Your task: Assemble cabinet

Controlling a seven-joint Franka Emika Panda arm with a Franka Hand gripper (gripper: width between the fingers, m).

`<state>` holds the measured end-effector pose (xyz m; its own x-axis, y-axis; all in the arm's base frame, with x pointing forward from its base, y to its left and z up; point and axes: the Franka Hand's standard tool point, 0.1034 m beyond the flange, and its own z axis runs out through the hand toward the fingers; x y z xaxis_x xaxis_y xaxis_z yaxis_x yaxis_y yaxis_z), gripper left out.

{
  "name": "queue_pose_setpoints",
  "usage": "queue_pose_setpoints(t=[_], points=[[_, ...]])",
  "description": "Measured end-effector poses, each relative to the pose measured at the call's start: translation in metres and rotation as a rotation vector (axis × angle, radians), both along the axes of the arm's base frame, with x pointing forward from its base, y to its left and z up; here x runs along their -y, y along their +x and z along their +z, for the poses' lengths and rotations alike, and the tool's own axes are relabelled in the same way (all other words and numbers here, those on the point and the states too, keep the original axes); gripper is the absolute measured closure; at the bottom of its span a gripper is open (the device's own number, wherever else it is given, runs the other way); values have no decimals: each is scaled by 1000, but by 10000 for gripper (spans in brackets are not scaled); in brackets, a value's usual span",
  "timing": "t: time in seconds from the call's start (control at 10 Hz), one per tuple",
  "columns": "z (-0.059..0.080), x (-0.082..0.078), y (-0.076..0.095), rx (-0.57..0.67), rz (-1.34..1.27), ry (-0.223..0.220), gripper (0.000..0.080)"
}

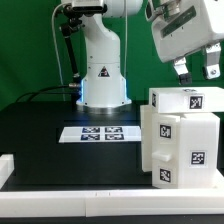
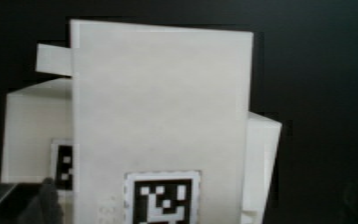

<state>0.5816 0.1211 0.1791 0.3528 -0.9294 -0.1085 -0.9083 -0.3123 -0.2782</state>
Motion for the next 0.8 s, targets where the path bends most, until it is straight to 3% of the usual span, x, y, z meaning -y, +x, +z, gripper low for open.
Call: queue_pose_setpoints(t=[0.2,0.4,0.8], points=[[2,-1,1,33,318,-59,2],[4,-5,-1,21,518,-82,2],[6,-5,1,83,771,-145,2]])
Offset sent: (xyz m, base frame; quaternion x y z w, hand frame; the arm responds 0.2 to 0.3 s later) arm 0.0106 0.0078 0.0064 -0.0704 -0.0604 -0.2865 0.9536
